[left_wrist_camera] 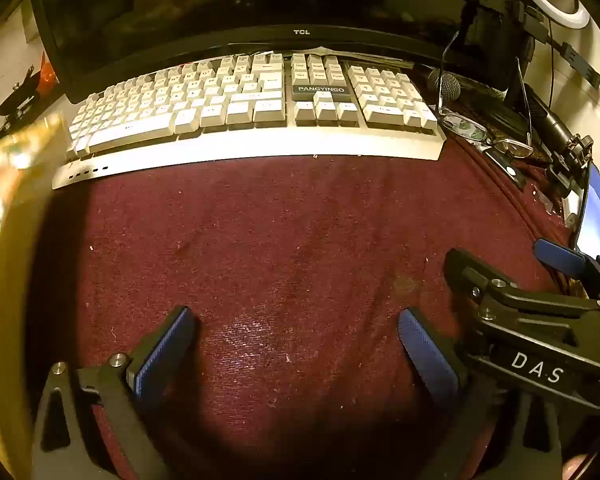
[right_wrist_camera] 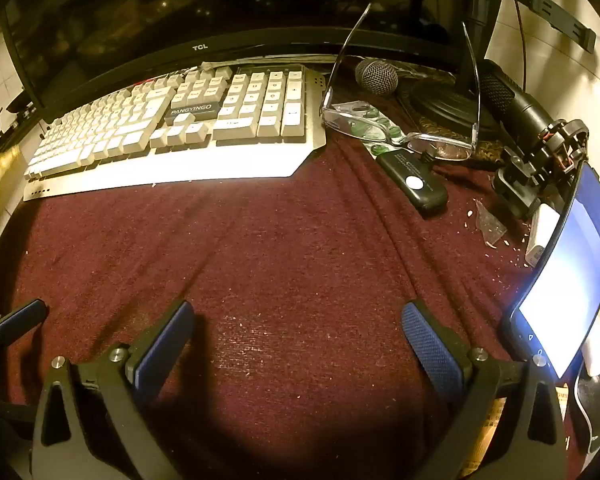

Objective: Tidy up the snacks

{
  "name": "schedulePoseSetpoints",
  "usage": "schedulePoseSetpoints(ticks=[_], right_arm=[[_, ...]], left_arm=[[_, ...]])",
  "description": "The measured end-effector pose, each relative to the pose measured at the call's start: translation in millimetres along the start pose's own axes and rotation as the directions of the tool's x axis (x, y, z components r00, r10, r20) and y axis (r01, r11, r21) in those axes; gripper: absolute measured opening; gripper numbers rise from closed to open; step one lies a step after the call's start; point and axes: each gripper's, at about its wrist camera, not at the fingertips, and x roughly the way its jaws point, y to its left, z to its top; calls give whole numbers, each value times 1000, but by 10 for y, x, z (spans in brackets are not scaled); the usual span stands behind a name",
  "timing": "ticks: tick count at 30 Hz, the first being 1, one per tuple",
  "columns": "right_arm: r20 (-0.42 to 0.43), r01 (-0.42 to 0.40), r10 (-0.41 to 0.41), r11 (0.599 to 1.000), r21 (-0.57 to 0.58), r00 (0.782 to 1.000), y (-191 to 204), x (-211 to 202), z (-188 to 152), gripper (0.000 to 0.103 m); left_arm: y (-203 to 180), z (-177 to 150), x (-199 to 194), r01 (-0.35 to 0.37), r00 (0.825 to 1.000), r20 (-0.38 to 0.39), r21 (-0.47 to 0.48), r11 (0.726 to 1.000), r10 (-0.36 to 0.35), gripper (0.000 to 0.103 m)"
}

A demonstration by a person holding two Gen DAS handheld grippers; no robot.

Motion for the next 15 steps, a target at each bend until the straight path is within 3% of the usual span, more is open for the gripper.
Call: schedulePoseSetpoints(ticks=[15], right_arm=[[-1,5,-5,1000,-5,1000,18,-7,5,103]], left_arm=[[-28,-7,-10,-20,1000,-8,6,1000,20,102]])
